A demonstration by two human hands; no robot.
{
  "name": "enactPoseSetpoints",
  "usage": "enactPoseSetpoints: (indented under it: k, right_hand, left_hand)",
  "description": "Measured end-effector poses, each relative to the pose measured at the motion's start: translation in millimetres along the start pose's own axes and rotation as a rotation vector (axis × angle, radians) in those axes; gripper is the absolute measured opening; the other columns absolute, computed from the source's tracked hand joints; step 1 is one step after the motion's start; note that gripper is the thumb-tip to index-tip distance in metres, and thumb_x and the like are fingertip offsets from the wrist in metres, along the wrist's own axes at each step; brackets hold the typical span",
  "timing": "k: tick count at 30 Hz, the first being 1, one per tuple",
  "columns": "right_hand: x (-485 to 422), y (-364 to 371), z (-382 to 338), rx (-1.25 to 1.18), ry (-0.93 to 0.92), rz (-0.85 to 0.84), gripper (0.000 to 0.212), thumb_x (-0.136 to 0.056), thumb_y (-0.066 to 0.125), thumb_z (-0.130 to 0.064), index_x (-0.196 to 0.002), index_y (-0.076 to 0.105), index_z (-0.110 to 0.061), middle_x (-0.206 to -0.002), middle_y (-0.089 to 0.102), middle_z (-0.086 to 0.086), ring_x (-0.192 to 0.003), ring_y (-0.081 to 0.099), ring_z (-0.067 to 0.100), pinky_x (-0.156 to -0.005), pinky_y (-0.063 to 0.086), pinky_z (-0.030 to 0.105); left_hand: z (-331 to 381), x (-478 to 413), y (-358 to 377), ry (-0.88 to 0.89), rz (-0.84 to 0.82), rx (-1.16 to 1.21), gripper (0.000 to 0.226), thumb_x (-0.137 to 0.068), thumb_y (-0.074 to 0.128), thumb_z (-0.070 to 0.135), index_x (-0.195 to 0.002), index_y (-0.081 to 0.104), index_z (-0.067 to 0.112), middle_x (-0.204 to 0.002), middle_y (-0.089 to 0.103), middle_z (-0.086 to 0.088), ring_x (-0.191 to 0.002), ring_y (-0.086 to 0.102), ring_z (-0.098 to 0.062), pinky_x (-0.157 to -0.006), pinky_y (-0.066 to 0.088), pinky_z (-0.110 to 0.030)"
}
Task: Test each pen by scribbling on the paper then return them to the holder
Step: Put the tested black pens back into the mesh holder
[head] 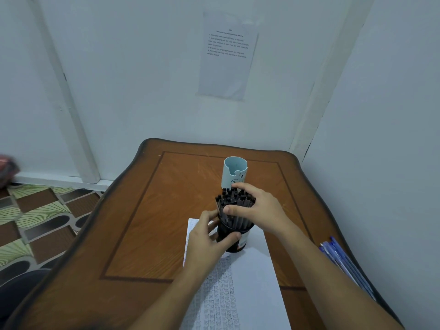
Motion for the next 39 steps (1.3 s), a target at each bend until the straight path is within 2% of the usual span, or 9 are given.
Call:
enactPoseSetpoints:
  k: [5, 9, 12, 15, 21, 25, 31, 34, 39]
  right_hand:
    - [-1, -2, 3, -0.058, 0.005, -0.041, 0.065, -0.070, 0.080, -0.061, -0.129, 0.055, -0.052, -0.122, 0.061, -0.026, -0.112, 0.056, -0.003, -0.093, 0.047, 0.025]
    - [-1, -10, 11, -0.302, -0.002, -0.196, 0.064, -0.074, 0.088, -0.027, -0.129, 0.061, -0.045, -0.125, 0.066, -0.017, -0.116, 0.062, 0.005, -0.100, 0.053, 0.040]
    - [-4, -19, 12, -0.377, 0.013, -0.335, 0.072, -0.075, 0.084, -0.004, -0.133, 0.061, -0.039, -0.127, 0.067, -0.010, -0.118, 0.063, 0.011, -0.097, 0.055, 0.037]
    - [-9, -22, 11, -0.406, 0.023, -0.410, 0.075, -0.074, 0.083, 0.002, -0.133, 0.061, -0.039, -0.130, 0.066, -0.009, -0.122, 0.061, 0.012, -0.100, 0.052, 0.032]
    - [-7, -18, 4, -0.197, 0.037, -0.300, 0.092, -0.063, 0.094, -0.031, -0.142, 0.048, -0.041, -0.134, 0.058, -0.016, -0.124, 0.054, 0.005, -0.107, 0.044, 0.030]
    - [-13, -10, 0, -0.123, 0.010, -0.223, 0.071, -0.063, 0.094, -0.033, -0.122, 0.057, -0.049, -0.120, 0.064, -0.020, -0.115, 0.059, 0.003, -0.101, 0.050, 0.031]
    - [-25, -23, -1, -0.126, 0.000, -0.476, 0.071, -0.073, 0.085, -0.010, -0.131, 0.060, -0.042, -0.125, 0.065, -0.015, -0.116, 0.061, 0.005, -0.096, 0.053, 0.028]
    - [-27, -35, -4, -0.098, 0.016, -0.559, 0.079, -0.075, 0.086, -0.022, -0.142, 0.050, -0.043, -0.139, 0.055, -0.012, -0.127, 0.054, 0.013, -0.103, 0.050, 0.038]
    - [-22, -36, -24, 0.140, 0.137, -0.469, 0.080, -0.077, 0.077, -0.058, -0.144, 0.033, -0.058, -0.145, 0.042, -0.009, -0.126, 0.050, 0.022, -0.072, 0.058, 0.036]
  left_hand:
    - [7, 3, 11, -0.041, 0.110, 0.109, 0.049, -0.067, 0.087, 0.014, -0.108, 0.062, 0.024, -0.101, 0.067, 0.024, -0.100, 0.061, 0.009, -0.072, 0.050, -0.011]
    - [6, 1, 7, -0.045, 0.083, 0.151, 0.049, -0.067, 0.087, 0.008, -0.109, 0.064, 0.017, -0.104, 0.069, 0.016, -0.101, 0.065, 0.001, -0.076, 0.051, -0.012]
    - [6, -2, 5, -0.046, 0.064, 0.166, 0.050, -0.066, 0.087, 0.005, -0.109, 0.064, 0.017, -0.105, 0.070, 0.013, -0.102, 0.065, -0.002, -0.078, 0.050, -0.012]
    - [5, -3, 5, -0.049, 0.070, 0.191, 0.051, -0.065, 0.086, 0.001, -0.109, 0.064, 0.015, -0.102, 0.070, 0.017, -0.100, 0.066, -0.003, -0.077, 0.050, -0.012]
    - [5, -4, 2, -0.086, 0.039, 0.223, 0.055, -0.066, 0.086, 0.002, -0.113, 0.066, 0.024, -0.108, 0.070, 0.015, -0.104, 0.066, -0.005, -0.084, 0.056, -0.026]
    - [3, -6, 1, -0.113, 0.017, 0.251, 0.060, -0.065, 0.086, 0.003, -0.117, 0.067, 0.027, -0.112, 0.071, 0.011, -0.108, 0.065, -0.008, -0.085, 0.056, -0.030]
    - [4, -9, 1, -0.141, -0.023, 0.248, 0.060, -0.068, 0.084, 0.003, -0.118, 0.065, 0.031, -0.109, 0.070, 0.016, -0.109, 0.063, -0.005, -0.089, 0.055, -0.031]
    - [4, -10, 3, -0.138, -0.028, 0.240, 0.060, -0.070, 0.084, 0.005, -0.120, 0.065, 0.031, -0.111, 0.070, 0.017, -0.111, 0.062, -0.005, -0.091, 0.054, -0.033]
    - [3, -11, 3, -0.144, -0.035, 0.260, 0.058, -0.071, 0.083, 0.004, -0.118, 0.065, 0.032, -0.113, 0.069, 0.015, -0.111, 0.062, -0.005, -0.089, 0.055, -0.032]
Point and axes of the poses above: each hand's wrist, its own x-axis away from the middle knuckle, its own y-axis out of the palm, z = x × y, the point moved 2 cm from there along -x, towards the middle knuckle
